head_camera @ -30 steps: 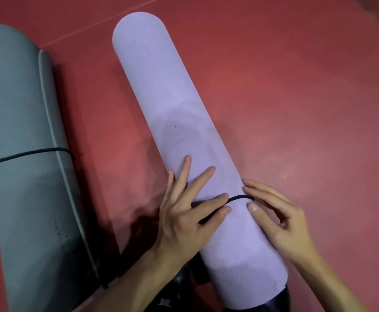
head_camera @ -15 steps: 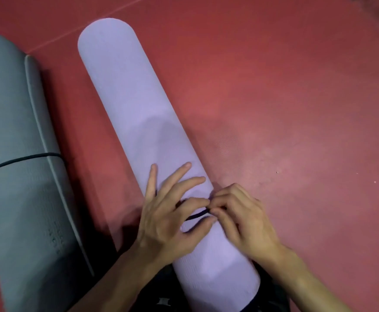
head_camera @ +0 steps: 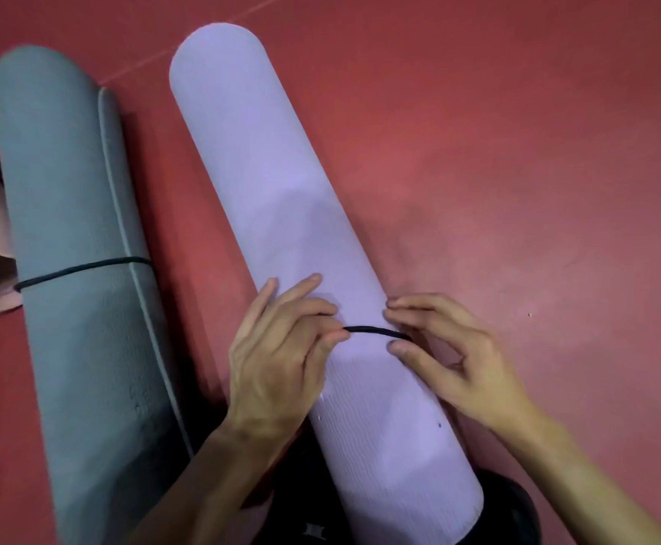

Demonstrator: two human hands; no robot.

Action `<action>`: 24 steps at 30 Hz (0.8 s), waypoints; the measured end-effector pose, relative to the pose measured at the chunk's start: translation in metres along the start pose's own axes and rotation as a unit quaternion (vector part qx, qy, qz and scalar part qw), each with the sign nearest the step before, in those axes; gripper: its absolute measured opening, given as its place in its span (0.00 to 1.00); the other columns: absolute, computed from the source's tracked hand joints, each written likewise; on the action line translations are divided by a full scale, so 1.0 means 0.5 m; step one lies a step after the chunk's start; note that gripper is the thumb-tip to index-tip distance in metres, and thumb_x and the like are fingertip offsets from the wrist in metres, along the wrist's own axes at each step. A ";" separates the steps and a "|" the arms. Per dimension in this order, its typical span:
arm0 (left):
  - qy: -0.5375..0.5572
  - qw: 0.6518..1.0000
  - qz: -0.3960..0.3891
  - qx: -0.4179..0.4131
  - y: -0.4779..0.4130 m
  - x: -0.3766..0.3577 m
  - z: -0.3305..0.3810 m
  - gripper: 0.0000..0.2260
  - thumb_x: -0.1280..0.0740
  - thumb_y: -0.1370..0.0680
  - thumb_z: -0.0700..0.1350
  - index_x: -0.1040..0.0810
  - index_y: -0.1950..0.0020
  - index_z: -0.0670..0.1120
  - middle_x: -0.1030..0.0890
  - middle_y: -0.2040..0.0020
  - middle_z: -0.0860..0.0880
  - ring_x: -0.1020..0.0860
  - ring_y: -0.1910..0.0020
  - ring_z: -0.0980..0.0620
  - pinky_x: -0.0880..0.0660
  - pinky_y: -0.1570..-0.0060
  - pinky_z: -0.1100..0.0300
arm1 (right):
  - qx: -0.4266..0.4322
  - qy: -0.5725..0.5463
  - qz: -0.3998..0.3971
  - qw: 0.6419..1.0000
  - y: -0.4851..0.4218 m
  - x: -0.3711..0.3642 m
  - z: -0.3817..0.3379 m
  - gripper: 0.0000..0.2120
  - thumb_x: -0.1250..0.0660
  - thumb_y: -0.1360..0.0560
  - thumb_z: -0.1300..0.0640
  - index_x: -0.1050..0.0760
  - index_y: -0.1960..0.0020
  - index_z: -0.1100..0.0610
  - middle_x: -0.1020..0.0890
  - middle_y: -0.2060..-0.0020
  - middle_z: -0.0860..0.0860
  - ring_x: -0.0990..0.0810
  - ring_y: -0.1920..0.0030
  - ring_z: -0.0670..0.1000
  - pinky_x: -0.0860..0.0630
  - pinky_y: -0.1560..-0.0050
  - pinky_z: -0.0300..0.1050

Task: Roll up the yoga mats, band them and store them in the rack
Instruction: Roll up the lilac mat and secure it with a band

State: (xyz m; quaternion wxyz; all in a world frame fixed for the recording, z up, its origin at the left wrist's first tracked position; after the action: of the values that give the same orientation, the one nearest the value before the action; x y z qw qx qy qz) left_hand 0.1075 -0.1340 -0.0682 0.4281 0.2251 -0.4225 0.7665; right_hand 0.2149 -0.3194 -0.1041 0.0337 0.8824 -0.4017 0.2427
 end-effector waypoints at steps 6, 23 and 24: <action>0.031 0.999 -0.028 0.030 0.014 0.031 -0.006 0.06 0.29 0.22 0.41 0.15 0.54 0.38 0.16 0.45 0.44 0.22 0.31 0.44 0.30 0.31 0.33 | -0.070 -0.087 0.028 0.993 0.050 -0.007 0.034 0.10 0.25 0.25 0.67 0.13 0.47 0.56 0.13 0.48 0.44 0.14 0.46 0.49 0.20 0.42 0.44; -0.014 0.993 -0.116 -0.031 -0.040 0.062 0.019 0.07 0.32 0.18 0.42 0.16 0.53 0.43 0.15 0.50 0.50 0.18 0.39 0.52 0.29 0.28 0.49 | 0.059 0.115 -0.058 0.990 -0.077 -0.054 -0.109 0.07 0.39 0.15 0.55 0.23 0.46 0.55 0.22 0.47 0.45 0.21 0.49 0.46 0.25 0.60 0.43; -0.024 0.995 -0.101 0.001 -0.048 0.074 0.008 0.07 0.34 0.18 0.42 0.17 0.52 0.42 0.17 0.49 0.49 0.19 0.41 0.50 0.29 0.30 0.55 | 0.066 0.130 -0.059 0.988 -0.104 -0.060 -0.119 0.06 0.38 0.15 0.55 0.23 0.46 0.54 0.22 0.47 0.45 0.21 0.48 0.47 0.24 0.61 0.47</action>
State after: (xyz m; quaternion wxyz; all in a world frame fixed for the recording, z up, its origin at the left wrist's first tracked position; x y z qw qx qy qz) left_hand 0.1080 -0.1137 -0.0291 0.4932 0.2852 -0.4068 0.7141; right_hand 0.2119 -0.2484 -0.0586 0.0418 0.8657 -0.3242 0.3792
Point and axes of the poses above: each hand's wrist, its own y-axis away from the middle knuckle, its own x-axis out of the back of the hand, z = x × y, the point moved 6 cm from there along -y, towards the middle knuckle
